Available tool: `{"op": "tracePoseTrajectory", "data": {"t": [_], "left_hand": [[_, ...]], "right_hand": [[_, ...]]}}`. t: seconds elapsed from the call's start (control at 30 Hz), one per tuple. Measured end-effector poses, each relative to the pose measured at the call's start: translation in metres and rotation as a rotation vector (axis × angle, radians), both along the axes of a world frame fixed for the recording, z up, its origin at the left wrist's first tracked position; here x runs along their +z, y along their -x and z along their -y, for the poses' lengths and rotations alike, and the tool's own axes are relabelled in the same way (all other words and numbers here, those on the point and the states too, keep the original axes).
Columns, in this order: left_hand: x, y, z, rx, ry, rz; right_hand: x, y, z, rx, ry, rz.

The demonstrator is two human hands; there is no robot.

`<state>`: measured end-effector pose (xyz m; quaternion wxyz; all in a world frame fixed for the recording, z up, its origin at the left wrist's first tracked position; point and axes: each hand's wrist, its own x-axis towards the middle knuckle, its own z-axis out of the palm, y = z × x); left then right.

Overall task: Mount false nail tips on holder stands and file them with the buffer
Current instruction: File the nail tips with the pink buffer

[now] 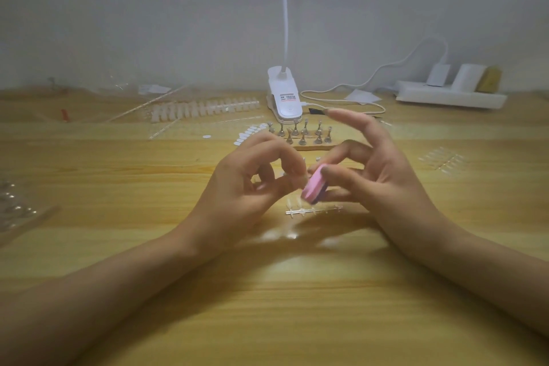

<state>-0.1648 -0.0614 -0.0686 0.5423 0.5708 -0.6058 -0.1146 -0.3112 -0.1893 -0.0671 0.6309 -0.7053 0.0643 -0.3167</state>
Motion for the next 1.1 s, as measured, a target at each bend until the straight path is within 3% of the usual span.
{"op": "tracePoseTrajectory", "data": {"t": [0.1,0.23,0.37,0.5,0.63,0.73,0.87,1.0,1.1], "left_hand": [[0.0005,0.0005,-0.0011,-0.002,-0.001,-0.004],[0.0002,0.0008,-0.0006,-0.002,-0.001,0.011],[0.0009,0.0018,-0.0008,0.007,0.019,-0.016],[0.0008,0.0024,-0.0014,0.006,0.026,0.031],[0.0013,0.0025,-0.0008,0.033,0.026,-0.004],[0.0008,0.0026,-0.001,0.043,0.039,0.014],[0.001,0.0025,-0.0015,0.042,0.042,0.01],[0.0004,0.0021,-0.0011,0.043,0.046,0.023],[0.0004,0.0025,-0.0011,0.041,0.039,0.006]], "right_hand": [[0.0006,0.0025,0.0049,-0.069,-0.078,0.038],[-0.0007,0.0016,-0.0009,0.056,0.008,-0.063],[0.0003,0.001,0.0065,-0.078,-0.111,0.007],[-0.0019,-0.0006,0.0018,0.105,-0.055,-0.081],[0.0007,-0.0012,0.0066,0.011,-0.18,-0.039],[-0.0006,0.0001,0.0015,0.181,-0.075,-0.136],[0.001,-0.0025,0.0064,0.047,-0.255,-0.047],[-0.0023,-0.0007,0.0044,0.224,-0.209,-0.097],[0.0016,-0.0023,0.0055,0.116,-0.263,-0.037]]}}
